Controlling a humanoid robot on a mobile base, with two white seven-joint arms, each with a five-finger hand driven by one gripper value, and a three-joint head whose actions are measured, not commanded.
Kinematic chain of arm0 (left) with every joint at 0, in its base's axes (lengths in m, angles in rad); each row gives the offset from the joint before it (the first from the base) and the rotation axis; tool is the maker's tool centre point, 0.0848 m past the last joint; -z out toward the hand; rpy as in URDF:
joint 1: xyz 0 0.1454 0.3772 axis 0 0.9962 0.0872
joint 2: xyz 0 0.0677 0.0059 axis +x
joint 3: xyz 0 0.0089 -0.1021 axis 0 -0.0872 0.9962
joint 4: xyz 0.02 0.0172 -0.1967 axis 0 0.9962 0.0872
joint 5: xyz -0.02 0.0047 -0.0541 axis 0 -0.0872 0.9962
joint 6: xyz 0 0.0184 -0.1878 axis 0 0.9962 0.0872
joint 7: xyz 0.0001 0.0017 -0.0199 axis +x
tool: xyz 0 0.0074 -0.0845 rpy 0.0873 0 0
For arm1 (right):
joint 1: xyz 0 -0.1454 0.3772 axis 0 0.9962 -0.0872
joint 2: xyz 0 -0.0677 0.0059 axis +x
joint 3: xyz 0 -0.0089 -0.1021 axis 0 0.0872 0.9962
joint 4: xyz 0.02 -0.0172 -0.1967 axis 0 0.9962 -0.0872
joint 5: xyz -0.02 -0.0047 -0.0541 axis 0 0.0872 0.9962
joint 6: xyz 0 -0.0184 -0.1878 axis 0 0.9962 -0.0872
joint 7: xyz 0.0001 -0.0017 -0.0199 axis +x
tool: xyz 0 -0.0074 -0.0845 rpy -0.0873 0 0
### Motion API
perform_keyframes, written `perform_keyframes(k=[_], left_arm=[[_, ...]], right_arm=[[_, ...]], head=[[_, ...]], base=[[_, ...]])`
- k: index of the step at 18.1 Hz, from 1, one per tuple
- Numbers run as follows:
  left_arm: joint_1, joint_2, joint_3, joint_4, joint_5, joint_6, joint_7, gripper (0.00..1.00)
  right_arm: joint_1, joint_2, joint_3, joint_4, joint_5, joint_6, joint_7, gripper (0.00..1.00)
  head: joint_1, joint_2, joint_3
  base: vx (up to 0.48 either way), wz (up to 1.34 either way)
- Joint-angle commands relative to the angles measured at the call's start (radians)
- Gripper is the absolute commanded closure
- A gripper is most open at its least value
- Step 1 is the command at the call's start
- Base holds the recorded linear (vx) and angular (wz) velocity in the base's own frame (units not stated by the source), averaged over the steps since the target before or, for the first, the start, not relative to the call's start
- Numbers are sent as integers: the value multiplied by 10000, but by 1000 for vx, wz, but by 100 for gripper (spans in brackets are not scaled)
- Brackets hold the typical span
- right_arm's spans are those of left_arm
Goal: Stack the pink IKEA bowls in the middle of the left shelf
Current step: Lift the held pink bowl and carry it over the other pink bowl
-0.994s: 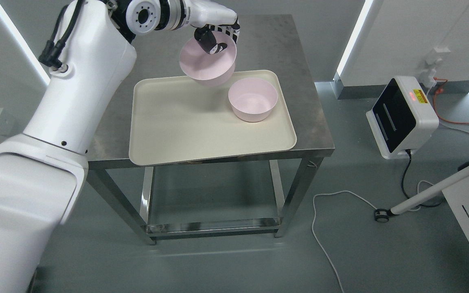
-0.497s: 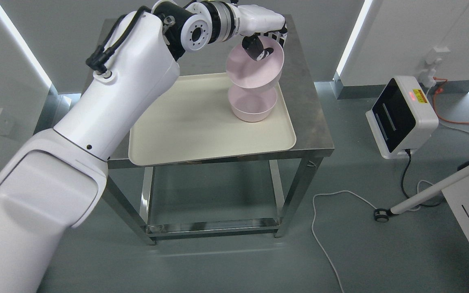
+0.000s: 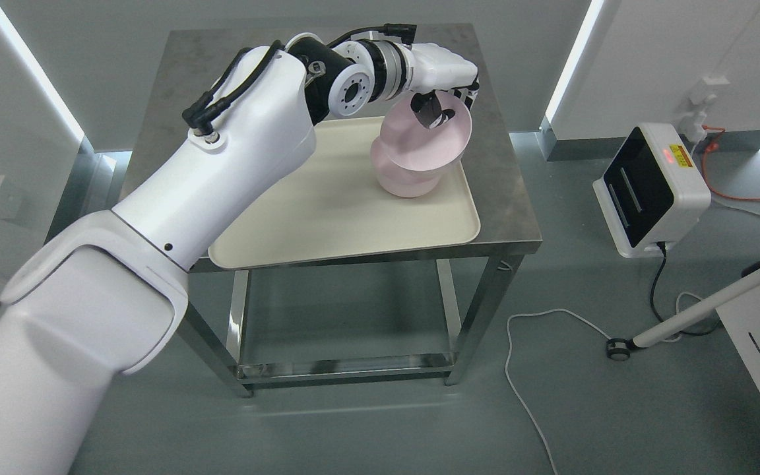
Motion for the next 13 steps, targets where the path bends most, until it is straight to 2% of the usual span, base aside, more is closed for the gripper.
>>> perform_keyframes(k=[1, 6, 9, 13], left_arm=[[-26, 18, -313, 697, -407, 0, 19, 94], [-210, 18, -35, 834, -438, 16, 80, 93], [-210, 18, -19, 866, -484, 16, 203, 88], [-195, 18, -126, 881, -499, 16, 203, 49]], right_arm=[[291, -175, -107, -337, -3, -10, 4, 0], [291, -175, -107, -337, -3, 5, 4, 0], [291, -175, -123, -337, -3, 5, 4, 0], [291, -175, -107, -337, -3, 5, 4, 0]], head=[[0, 0, 0], [0, 0, 0], [0, 0, 0], [0, 0, 0]], base=[[0, 0], [0, 0], [0, 0], [0, 0]])
